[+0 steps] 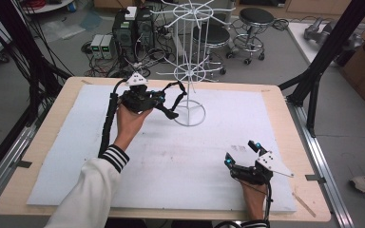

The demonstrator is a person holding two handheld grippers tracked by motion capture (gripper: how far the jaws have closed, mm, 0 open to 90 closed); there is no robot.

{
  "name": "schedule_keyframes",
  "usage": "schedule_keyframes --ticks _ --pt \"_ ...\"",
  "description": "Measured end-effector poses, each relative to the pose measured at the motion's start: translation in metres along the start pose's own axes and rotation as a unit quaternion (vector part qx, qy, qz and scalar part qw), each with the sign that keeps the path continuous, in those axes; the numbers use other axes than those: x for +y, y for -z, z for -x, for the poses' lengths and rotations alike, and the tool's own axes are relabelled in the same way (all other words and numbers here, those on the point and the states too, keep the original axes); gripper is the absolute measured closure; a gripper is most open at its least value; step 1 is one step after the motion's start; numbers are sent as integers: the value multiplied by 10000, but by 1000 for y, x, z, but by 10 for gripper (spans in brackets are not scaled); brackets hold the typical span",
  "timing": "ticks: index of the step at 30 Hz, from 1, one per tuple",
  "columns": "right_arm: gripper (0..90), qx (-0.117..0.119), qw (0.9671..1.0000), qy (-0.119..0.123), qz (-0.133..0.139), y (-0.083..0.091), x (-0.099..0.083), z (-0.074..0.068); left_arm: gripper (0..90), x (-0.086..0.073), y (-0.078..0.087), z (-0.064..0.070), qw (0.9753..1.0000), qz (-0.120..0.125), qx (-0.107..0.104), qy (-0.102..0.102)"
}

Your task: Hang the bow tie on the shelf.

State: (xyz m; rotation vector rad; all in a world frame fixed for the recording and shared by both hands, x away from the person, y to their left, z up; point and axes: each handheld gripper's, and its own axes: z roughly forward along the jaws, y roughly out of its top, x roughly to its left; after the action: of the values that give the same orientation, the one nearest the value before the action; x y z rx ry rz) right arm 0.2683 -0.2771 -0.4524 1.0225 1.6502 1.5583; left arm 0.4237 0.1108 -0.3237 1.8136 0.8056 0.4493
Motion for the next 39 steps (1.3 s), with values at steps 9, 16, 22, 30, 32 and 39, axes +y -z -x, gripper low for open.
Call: schedule_keyframes --ticks 9,16,22,30,32,39 --pt "6 9 10000 43 11 0 0 0 301 -3 5 -1 10000 23 92 4" --pt "6 17 10000 39 48 1 0 -1 195 -11 23 0 9988 326 138 -324" --pt "6 23 10000 43 57 1 -1 0 154 -29 56 0 9968 725 27 -332" --pt "6 15 10000 69 51 1 0 0 144 -68 113 -13 9928 1113 -124 -422" --pt "6 11 10000 84 41 1 0 -1 144 -75 120 -17 9926 1139 -129 -410" --pt "6 -6 10000 80 42 1 0 -1 144 -134 163 -38 9917 1224 -55 -385"
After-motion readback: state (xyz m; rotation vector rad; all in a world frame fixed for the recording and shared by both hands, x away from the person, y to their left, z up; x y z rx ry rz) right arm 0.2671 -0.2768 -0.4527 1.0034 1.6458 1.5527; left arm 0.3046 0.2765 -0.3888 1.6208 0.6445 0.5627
